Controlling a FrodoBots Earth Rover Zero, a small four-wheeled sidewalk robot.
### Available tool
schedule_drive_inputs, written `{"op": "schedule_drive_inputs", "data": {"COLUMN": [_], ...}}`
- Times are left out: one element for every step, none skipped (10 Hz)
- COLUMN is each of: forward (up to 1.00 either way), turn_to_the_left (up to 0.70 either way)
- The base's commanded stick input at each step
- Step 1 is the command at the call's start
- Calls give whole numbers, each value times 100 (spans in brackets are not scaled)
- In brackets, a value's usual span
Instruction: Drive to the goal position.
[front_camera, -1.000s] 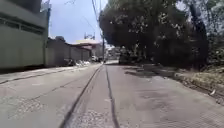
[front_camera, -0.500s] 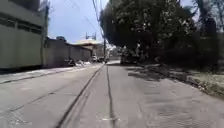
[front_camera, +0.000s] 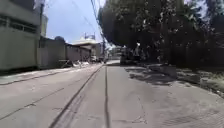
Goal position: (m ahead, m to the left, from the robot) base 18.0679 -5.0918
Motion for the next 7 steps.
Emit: {"op": "schedule_drive_inputs", "data": {"forward": [99, 100, 100, 100, 100, 100, 100], "turn_to_the_left": [-1, 0, 0, 0, 0, 0, 0]}}
